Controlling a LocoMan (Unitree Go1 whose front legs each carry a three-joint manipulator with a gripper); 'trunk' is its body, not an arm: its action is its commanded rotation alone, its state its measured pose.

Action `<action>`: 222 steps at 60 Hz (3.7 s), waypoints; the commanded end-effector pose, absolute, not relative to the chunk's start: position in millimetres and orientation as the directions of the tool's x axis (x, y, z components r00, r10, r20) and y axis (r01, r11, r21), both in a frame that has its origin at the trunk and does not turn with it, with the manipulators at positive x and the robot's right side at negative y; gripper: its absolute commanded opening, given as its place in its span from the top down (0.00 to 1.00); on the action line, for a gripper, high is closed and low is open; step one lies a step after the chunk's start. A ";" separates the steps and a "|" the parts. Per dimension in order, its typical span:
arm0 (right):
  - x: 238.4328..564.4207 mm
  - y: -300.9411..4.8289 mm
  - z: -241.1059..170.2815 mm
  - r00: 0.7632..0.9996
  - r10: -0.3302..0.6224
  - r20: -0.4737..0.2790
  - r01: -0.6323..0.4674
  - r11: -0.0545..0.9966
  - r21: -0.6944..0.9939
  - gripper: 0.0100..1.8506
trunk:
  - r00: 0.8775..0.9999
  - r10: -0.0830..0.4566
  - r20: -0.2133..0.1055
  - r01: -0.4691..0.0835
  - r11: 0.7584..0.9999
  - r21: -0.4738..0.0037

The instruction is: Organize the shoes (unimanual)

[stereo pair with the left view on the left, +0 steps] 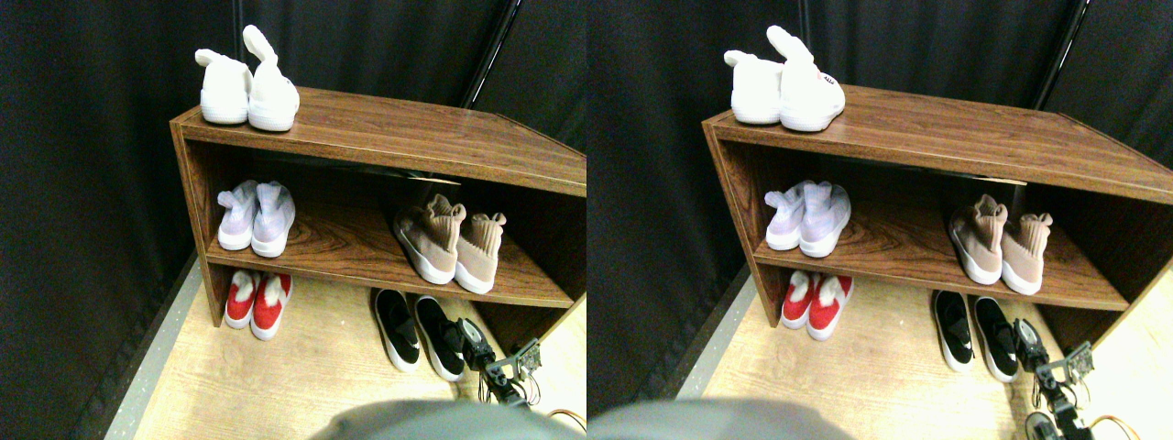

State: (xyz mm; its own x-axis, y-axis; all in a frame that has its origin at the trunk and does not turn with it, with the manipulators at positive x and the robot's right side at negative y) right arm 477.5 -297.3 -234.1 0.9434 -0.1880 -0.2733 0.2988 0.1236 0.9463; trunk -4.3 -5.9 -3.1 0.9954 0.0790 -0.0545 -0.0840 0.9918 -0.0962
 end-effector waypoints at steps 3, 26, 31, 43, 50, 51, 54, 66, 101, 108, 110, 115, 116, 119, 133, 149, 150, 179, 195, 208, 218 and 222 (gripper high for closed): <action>482.2 -290.7 -234.9 0.946 -0.186 -0.265 0.292 0.132 0.947 0.97 | 0.991 0.101 -0.084 -0.111 0.986 -0.123; 482.8 -268.5 -229.8 0.947 -0.171 -0.272 0.296 0.137 0.945 0.97 | 0.990 0.109 -0.090 -0.120 0.984 -0.134; 482.1 -266.0 -229.3 0.951 -0.159 -0.266 0.287 0.132 0.949 0.97 | 0.990 0.107 -0.089 -0.118 0.984 -0.134; 480.6 -259.6 -227.6 0.951 -0.157 -0.267 0.290 0.148 0.946 0.97 | 0.990 0.108 -0.087 -0.119 0.984 -0.136; 482.0 -266.4 -229.0 0.947 -0.188 -0.262 0.292 0.157 0.943 0.97 | 0.990 0.107 -0.088 -0.118 0.984 -0.134; 482.0 -267.5 -229.0 0.946 -0.193 -0.260 0.292 0.158 0.943 0.97 | 0.990 0.107 -0.088 -0.118 0.984 -0.134; 482.5 -272.7 -228.4 0.943 -0.207 -0.259 0.296 0.169 0.940 0.97 | 0.990 0.107 -0.088 -0.118 0.984 -0.134; 476.0 -297.0 -205.7 0.954 -0.231 -0.192 0.254 0.276 0.927 0.97 | 0.995 0.069 -0.071 -0.076 0.991 -0.109; 397.1 -276.5 -139.1 0.999 0.019 -0.035 0.026 0.338 0.941 0.97 | 1.000 0.023 -0.008 -0.024 0.996 -0.085; 384.2 -268.3 -123.1 0.998 0.070 -0.002 -0.023 0.345 0.938 0.97 | 1.000 0.018 0.007 -0.018 0.996 -0.082; 380.8 -265.9 -118.2 0.996 0.084 0.009 -0.038 0.350 0.936 0.97 | 1.000 0.018 0.012 -0.016 0.997 -0.081; 374.1 -259.4 -107.1 0.992 0.121 0.047 -0.088 0.355 0.931 0.97 | 1.000 0.017 0.022 -0.015 0.996 -0.083; 372.0 -257.4 -103.7 0.990 0.129 0.057 -0.099 0.350 0.932 0.97 | 1.000 0.017 0.024 -0.015 0.996 -0.083; 366.9 -252.6 -96.0 0.990 0.122 0.077 -0.117 0.361 0.925 0.97 | 0.999 0.017 0.030 -0.015 0.996 -0.084; 362.7 -234.7 -75.0 0.975 0.182 0.124 -0.183 0.360 0.915 0.97 | 0.998 0.025 0.057 -0.020 0.996 -0.093; 368.4 -217.9 -69.1 0.976 0.184 0.118 -0.175 0.336 0.925 0.97 | 0.997 0.045 0.055 -0.039 0.994 -0.105; 368.7 -217.5 -69.4 0.976 0.186 0.118 -0.176 0.336 0.925 0.97 | 0.997 0.046 0.055 -0.040 0.994 -0.106; 382.3 -212.2 -76.5 0.976 0.176 0.128 -0.182 0.334 0.925 0.97 | 0.998 0.037 0.042 -0.033 0.995 -0.099; 383.6 -215.5 -77.3 0.979 0.160 0.125 -0.172 0.330 0.928 0.97 | 0.999 0.030 0.034 -0.027 0.995 -0.098; 383.5 -216.8 -77.1 0.979 0.157 0.126 -0.172 0.324 0.930 0.97 | 0.999 0.031 0.032 -0.027 0.995 -0.099; 382.4 -216.1 -76.6 0.978 0.163 0.127 -0.173 0.313 0.934 0.97 | 0.999 0.030 0.030 -0.027 0.994 -0.102; 381.9 -215.8 -76.6 0.979 0.165 0.123 -0.170 0.313 0.935 0.97 | 0.999 0.029 0.031 -0.026 0.994 -0.103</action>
